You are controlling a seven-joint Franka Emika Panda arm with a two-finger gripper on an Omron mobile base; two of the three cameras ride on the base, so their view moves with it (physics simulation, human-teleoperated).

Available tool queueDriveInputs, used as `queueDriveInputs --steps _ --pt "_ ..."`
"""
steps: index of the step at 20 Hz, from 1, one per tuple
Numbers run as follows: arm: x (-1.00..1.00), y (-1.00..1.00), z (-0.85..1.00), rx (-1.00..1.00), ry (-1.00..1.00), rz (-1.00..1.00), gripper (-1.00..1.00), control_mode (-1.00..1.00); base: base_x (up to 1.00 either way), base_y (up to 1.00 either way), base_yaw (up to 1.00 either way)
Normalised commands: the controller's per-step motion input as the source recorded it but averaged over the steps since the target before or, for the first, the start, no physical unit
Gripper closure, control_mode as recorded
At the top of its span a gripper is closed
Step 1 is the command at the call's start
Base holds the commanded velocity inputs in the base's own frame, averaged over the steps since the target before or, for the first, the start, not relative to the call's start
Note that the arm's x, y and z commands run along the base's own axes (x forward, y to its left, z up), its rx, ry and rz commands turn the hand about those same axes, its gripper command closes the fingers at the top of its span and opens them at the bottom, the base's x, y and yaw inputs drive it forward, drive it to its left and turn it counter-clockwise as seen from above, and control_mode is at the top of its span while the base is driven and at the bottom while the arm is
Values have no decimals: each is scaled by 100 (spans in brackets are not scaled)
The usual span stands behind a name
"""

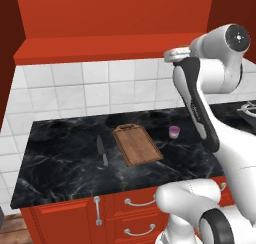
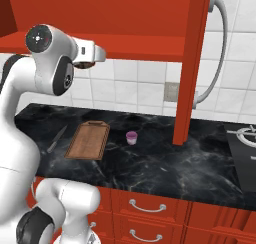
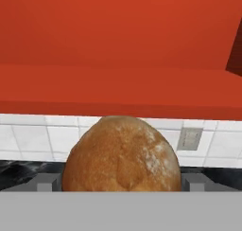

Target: Pick the bread, place it on the cutting board, pick the jam, place it on the counter, and close the cabinet.

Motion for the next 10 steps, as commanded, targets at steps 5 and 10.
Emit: queueDriveInputs --steps 5,10 --pt "-67 5 -3 0 10 0 100 -100 0 0 0" --pt "-48 11 -14 0 4 0 100 -100 0 0 0"
